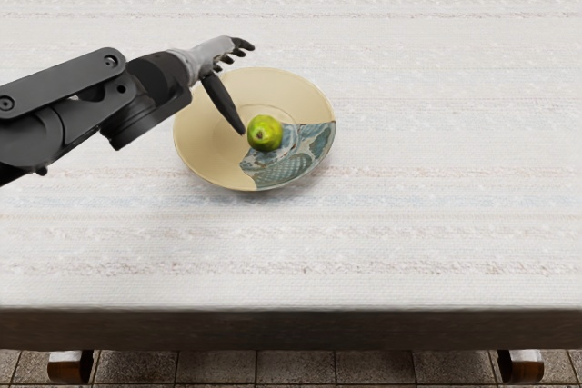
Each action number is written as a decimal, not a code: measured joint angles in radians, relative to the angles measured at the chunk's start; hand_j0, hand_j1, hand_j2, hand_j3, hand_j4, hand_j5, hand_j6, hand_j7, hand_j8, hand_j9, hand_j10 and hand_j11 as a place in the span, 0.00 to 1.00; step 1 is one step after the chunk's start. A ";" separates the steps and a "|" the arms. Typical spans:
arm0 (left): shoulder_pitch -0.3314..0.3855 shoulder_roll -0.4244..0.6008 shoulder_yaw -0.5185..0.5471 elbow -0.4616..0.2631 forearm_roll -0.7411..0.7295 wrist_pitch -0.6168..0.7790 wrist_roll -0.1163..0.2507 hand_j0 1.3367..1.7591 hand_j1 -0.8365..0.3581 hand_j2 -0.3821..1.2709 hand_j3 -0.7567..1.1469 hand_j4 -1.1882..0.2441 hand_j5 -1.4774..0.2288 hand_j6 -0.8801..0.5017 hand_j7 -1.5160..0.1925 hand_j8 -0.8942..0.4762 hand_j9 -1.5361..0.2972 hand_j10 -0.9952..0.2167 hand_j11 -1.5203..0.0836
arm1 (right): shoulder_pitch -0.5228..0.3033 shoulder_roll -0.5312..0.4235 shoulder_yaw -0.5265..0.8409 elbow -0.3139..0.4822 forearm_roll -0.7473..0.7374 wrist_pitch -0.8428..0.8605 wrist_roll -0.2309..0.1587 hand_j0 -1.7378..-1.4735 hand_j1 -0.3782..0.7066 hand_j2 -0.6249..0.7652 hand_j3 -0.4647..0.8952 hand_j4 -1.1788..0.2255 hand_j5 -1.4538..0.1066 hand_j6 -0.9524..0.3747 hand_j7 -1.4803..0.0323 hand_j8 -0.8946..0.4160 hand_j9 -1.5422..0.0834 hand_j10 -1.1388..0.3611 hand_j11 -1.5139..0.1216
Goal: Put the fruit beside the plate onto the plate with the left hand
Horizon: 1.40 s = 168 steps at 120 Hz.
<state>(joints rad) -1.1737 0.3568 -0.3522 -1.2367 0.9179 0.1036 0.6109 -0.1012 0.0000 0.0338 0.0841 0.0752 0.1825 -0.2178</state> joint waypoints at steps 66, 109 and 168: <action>0.067 0.397 -0.077 -0.383 -0.562 -0.082 0.000 0.76 0.96 0.24 0.40 0.81 0.84 0.61 0.86 0.63 0.81 0.79 0.92 | 0.000 0.000 0.000 0.000 0.000 0.000 0.000 0.30 0.03 0.45 0.34 0.84 0.93 0.72 0.98 0.68 0.95 0.76 0.93; 0.121 0.638 -0.130 -0.383 -1.043 -0.549 0.000 0.76 0.97 0.23 0.40 0.81 0.85 0.62 0.87 0.63 0.82 0.80 0.93 | 0.000 0.000 0.000 0.000 0.000 0.000 0.000 0.30 0.03 0.45 0.34 0.84 0.93 0.72 0.98 0.68 0.95 0.76 0.93; 0.165 0.787 -0.117 -0.333 -1.195 -0.714 0.000 0.76 0.97 0.23 0.40 0.82 0.85 0.62 0.87 0.64 0.83 0.81 0.93 | 0.000 0.000 0.000 0.000 -0.001 0.000 -0.001 0.30 0.03 0.45 0.34 0.84 0.93 0.72 0.98 0.68 0.95 0.76 0.93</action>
<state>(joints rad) -1.0090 1.1435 -0.4692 -1.5696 -0.2768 -0.6104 0.6109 -0.1011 0.0000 0.0335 0.0844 0.0742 0.1825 -0.2185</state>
